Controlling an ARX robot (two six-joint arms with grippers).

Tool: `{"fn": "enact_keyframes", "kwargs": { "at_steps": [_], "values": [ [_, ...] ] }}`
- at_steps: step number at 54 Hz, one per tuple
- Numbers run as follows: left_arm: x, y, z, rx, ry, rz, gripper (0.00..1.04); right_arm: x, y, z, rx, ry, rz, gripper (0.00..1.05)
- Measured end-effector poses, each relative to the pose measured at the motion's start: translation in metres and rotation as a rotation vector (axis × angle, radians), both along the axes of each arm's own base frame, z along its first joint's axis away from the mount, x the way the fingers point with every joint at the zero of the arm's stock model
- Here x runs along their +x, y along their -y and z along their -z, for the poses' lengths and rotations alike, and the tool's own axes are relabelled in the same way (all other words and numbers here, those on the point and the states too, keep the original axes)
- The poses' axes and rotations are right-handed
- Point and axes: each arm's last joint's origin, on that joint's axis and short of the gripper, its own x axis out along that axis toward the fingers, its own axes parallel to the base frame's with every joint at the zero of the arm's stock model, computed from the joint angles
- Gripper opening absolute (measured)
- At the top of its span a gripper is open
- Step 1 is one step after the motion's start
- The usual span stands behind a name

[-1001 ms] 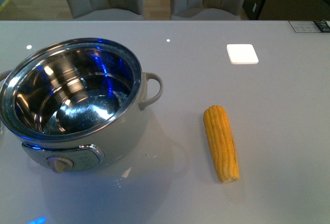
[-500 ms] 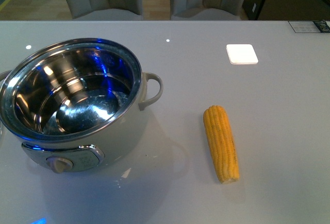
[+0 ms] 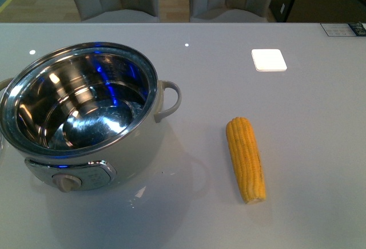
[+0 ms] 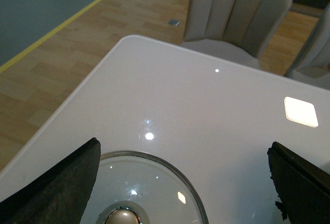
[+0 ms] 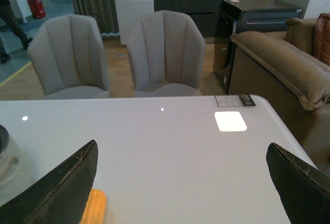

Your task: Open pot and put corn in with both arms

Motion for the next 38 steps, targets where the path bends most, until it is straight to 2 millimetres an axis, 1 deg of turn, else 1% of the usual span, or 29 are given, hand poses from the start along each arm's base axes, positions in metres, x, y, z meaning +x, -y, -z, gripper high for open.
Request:
{"fn": "enact_keyframes", "kwargs": {
  "at_steps": [6,9,10,12,13,18,26,33,38],
  "values": [
    [-0.024,0.014,-0.02,0.01,0.034,0.064,0.98,0.0,0.0,0.0,0.0,0.0,0.0,0.96],
    [-0.036,0.023,-0.027,0.008,0.044,0.095,0.98,0.0,0.0,0.0,0.0,0.0,0.0,0.96],
    [-0.037,0.024,-0.028,0.008,0.044,0.097,0.98,0.0,0.0,0.0,0.0,0.0,0.0,0.96],
    [-0.047,0.032,-0.032,0.006,0.051,0.125,0.98,0.0,0.0,0.0,0.0,0.0,0.0,0.96],
    [-0.048,0.033,-0.033,0.006,0.051,0.127,0.98,0.0,0.0,0.0,0.0,0.0,0.0,0.96],
    [-0.066,0.046,-0.04,0.012,0.065,0.152,0.98,0.0,0.0,0.0,0.0,0.0,0.0,0.96],
    [-0.082,0.059,-0.042,0.015,0.071,0.182,0.98,0.0,0.0,0.0,0.0,0.0,0.0,0.96],
    [-0.091,0.068,-0.037,0.001,0.048,0.228,0.98,0.0,0.0,0.0,0.0,0.0,0.0,0.96],
    [-0.094,0.072,-0.032,-0.008,0.023,0.246,0.98,0.0,0.0,0.0,0.0,0.0,0.0,0.96]
  ]
}}
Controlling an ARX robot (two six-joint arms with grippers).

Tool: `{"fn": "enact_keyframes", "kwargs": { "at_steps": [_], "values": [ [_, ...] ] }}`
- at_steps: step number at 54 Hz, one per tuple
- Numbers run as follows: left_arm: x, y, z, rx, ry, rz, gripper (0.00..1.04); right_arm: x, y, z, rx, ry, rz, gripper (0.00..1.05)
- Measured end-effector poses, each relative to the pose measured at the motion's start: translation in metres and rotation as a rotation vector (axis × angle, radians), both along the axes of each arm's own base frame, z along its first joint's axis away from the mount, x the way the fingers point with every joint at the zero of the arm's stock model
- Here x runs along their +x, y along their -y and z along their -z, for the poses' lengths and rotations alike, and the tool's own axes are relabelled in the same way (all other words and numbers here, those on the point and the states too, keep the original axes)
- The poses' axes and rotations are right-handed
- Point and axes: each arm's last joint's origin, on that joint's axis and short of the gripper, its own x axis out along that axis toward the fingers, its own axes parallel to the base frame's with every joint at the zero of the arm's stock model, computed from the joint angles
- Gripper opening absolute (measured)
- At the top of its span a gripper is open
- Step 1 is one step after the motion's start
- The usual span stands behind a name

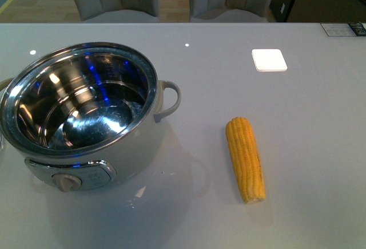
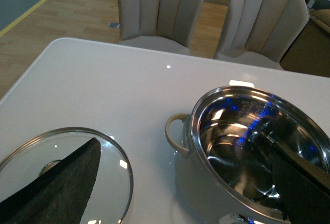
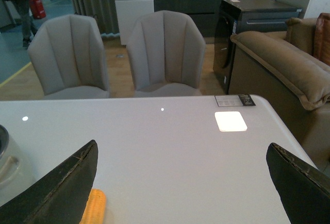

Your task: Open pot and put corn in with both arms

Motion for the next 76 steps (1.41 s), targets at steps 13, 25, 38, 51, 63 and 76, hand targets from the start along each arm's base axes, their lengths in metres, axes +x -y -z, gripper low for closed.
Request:
{"fn": "enact_keyframes", "kwargs": {
  "at_steps": [13,25,38,51,63,76],
  "values": [
    [-0.007,0.001,0.007,-0.088,-0.034,0.097,0.98,0.0,0.0,0.0,0.0,0.0,0.0,0.96],
    [-0.018,0.003,0.006,-0.146,-0.032,0.212,0.98,0.0,0.0,0.0,0.0,0.0,0.0,0.96],
    [-0.015,0.013,0.004,-0.03,-0.021,0.258,0.98,0.0,0.0,0.0,0.0,0.0,0.0,0.96],
    [-0.005,0.039,0.01,0.034,-0.048,0.335,0.98,0.0,0.0,0.0,0.0,0.0,0.0,0.96],
    [-0.013,0.067,0.018,0.077,-0.065,0.438,0.98,0.0,0.0,0.0,0.0,0.0,0.0,0.96],
    [-0.021,0.08,0.017,0.136,-0.035,0.471,0.98,0.0,0.0,0.0,0.0,0.0,0.0,0.96]
  ]
}}
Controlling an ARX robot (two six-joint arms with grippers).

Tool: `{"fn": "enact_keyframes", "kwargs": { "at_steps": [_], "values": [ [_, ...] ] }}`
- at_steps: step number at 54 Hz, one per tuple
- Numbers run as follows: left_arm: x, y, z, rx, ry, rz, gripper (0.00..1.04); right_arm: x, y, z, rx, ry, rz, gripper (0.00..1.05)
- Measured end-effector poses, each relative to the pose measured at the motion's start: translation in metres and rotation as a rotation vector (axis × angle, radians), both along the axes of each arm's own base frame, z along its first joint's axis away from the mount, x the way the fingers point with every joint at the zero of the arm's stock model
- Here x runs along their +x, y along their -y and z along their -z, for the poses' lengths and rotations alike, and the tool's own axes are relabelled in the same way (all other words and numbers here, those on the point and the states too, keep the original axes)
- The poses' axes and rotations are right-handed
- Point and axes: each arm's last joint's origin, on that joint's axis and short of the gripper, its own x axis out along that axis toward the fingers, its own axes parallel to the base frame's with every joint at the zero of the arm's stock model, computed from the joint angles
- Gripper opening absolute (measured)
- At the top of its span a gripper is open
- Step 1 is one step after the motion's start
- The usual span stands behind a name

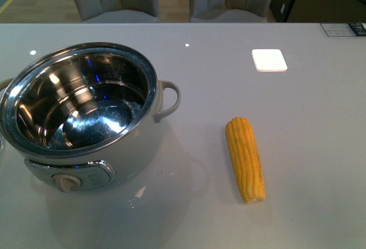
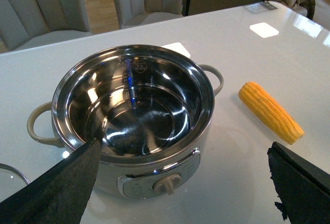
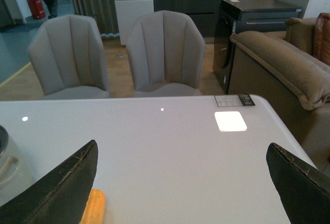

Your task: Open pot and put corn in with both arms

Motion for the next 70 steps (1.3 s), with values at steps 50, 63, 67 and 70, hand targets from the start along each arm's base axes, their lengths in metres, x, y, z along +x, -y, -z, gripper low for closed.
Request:
{"fn": "enact_keyframes", "kwargs": {
  "at_steps": [50,63,67,70],
  "values": [
    [-0.018,0.001,-0.032,-0.074,0.309,-0.488,0.04,0.0,0.0,0.0,0.0,0.0,0.0,0.96],
    [-0.018,0.001,-0.032,-0.075,0.308,-0.488,0.37,0.0,0.0,0.0,0.0,0.0,0.0,0.96],
    [-0.018,0.001,-0.032,-0.075,0.308,-0.488,0.48,0.0,0.0,0.0,0.0,0.0,0.0,0.96],
    [-0.018,0.001,-0.032,-0.075,0.308,-0.488,0.57,0.0,0.0,0.0,0.0,0.0,0.0,0.96]
  ]
}}
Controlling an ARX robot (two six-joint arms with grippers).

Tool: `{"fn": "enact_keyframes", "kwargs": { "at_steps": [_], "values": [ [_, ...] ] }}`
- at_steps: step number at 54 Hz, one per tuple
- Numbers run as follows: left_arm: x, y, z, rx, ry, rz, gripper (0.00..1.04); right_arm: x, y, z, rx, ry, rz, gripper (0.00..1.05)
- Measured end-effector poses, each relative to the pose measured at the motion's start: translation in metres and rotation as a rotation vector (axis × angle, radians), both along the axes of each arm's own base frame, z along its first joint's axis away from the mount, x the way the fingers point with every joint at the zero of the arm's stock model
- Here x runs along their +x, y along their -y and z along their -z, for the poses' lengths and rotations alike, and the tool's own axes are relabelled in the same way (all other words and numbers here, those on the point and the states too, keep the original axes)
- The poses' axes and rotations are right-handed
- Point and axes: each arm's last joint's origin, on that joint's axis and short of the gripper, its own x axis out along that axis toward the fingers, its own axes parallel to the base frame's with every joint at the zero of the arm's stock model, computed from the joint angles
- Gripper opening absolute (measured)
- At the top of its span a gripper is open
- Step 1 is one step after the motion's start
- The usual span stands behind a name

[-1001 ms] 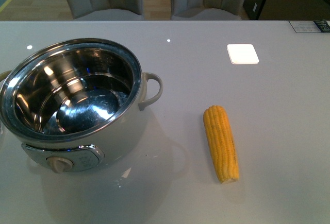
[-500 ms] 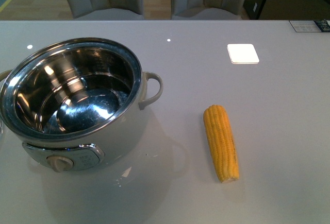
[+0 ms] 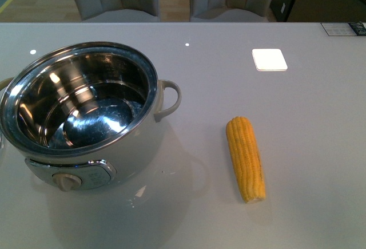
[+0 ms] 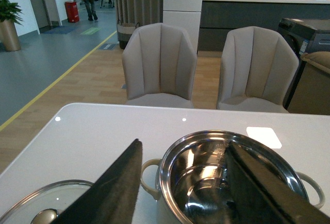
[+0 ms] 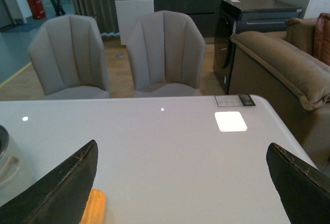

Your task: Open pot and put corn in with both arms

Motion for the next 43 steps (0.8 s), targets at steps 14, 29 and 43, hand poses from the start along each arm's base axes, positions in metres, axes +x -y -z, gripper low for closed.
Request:
{"fn": "enact_keyframes", "kwargs": {
  "at_steps": [14,29,43],
  "values": [
    [0.0,0.0,0.0,0.0,0.0,0.0,0.99,0.006,-0.004,0.011,0.166,-0.562,0.25,0.96],
    [0.0,0.0,0.0,0.0,0.0,0.0,0.98,0.035,-0.016,0.012,0.191,-0.574,0.219,0.96],
    [0.0,0.0,0.0,0.0,0.0,0.0,0.98,0.097,-0.05,0.018,0.165,-0.622,0.114,0.96]
  ]
}}
